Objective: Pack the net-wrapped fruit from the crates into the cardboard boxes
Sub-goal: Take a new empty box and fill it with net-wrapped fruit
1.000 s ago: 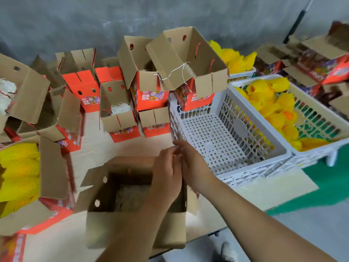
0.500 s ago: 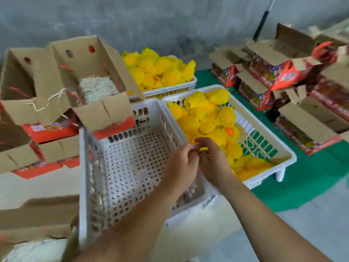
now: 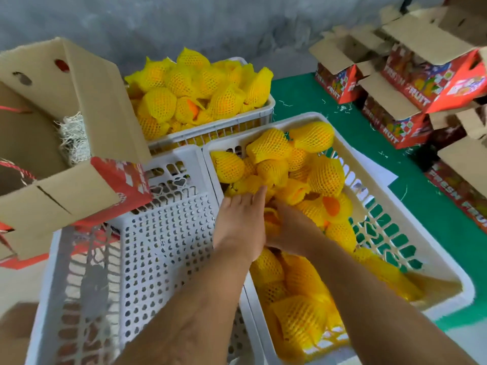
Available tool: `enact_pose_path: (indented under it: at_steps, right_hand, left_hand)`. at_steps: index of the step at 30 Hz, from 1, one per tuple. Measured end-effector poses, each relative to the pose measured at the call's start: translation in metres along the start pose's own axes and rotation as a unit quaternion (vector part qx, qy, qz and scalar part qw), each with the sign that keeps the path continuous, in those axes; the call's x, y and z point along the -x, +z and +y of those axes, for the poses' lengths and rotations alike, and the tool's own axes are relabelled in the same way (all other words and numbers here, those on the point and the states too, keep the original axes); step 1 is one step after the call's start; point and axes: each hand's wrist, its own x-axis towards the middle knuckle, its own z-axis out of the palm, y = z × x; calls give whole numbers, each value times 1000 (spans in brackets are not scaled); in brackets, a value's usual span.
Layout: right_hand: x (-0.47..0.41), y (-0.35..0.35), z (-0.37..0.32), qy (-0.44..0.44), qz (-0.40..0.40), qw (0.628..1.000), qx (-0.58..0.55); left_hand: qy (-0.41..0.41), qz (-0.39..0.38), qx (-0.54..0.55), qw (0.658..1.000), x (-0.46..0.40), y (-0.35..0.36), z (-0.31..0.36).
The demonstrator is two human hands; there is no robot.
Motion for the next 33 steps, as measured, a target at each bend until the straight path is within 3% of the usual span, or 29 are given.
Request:
enact_pose_path:
  at_steps: [1,3,5,7,11,14,19,21,25,29,33]
  right_hand:
    - [-3,-8,3,21,18,992,-124]
    - [-5,-28,1,57,30,929,-364]
    - [-9,-38,-2,106,23,875,-472]
    - [-13,-37,-4,133,-10,845,-518]
    - [-15,-28,-2,98,-91,830,-542]
    - [-16,-28,11,16,-125,802,-584]
    - [-17,-30,7,-6,-48,800,-598]
    - [-18,-29,9,-1,-35,781,-624]
    - [-14,-35,5,-49,-101,763,-636]
    - [-9,-38,-6,0,-110,734,-671]
    - [-7,-38,-12,-26,-68,770,-634]
  left_hand:
    - [0,13,21,1000,-1,1,-2]
    - [-4,19,65,998,1,0,-5]
    - [-14,21,101,995,1,-4,-3]
    - [-22,30,117,992,0,-5,-4]
    - [-27,52,121,991,4,-8,-6]
    - [-45,70,207,975,8,-9,-8]
    - [-47,101,214,970,10,-9,-8]
    - [-46,90,217,971,9,-10,-7]
    - [-61,59,267,960,9,-15,-7]
    - [-67,-2,179,982,8,-14,-6]
    - [-90,-7,183,979,7,-12,-6]
